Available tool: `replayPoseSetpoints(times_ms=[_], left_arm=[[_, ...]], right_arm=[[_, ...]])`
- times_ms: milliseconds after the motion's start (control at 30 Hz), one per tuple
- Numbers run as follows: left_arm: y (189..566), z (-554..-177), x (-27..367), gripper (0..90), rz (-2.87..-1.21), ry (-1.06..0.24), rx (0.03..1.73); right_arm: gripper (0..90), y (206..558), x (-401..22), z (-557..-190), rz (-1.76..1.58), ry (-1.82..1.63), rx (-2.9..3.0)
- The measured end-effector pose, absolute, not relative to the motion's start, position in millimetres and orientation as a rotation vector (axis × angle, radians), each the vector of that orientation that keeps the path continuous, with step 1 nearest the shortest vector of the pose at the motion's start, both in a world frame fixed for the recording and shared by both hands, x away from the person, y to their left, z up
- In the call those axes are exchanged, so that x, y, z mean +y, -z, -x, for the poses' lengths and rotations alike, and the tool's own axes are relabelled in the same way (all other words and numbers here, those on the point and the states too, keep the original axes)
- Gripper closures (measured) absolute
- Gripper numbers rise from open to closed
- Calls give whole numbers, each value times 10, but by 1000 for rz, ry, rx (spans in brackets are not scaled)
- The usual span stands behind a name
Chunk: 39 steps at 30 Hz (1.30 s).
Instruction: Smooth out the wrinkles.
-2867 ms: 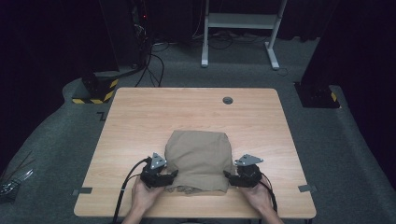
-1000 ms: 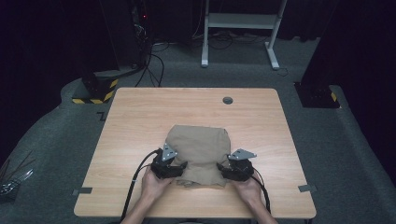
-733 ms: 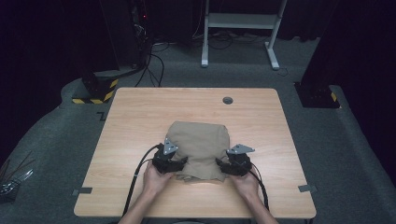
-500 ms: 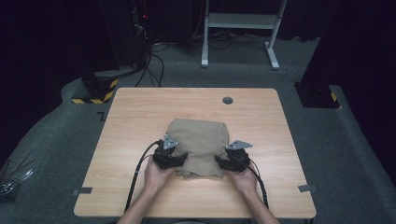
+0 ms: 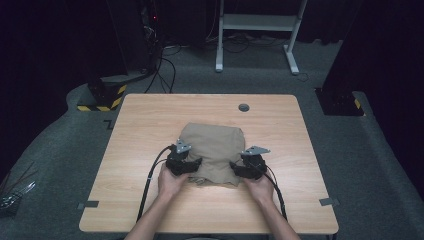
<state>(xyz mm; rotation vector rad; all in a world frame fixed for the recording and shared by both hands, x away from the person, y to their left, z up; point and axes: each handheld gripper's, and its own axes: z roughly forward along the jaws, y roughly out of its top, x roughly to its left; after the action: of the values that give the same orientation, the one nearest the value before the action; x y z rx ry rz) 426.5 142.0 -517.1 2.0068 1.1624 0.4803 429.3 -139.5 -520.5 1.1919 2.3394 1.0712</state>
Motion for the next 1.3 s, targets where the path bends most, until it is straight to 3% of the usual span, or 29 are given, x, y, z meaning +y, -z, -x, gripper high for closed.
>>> replayPoseSetpoints(times_ms=[400,633,1300], left_arm=[[5023,-4180,1553,331,-1941,-440,1171],[4873,-4023,1669,331,-1917,-460,1137],[4764,-3699,2067,310,-1827,-494,1177]], right_arm=[[412,5092,-1458,-4267,-1183,-1105,2329],[419,4900,-1571,-4155,-1152,-1207,2275],[423,4804,-1882,-3915,-1135,-1239,2235]])
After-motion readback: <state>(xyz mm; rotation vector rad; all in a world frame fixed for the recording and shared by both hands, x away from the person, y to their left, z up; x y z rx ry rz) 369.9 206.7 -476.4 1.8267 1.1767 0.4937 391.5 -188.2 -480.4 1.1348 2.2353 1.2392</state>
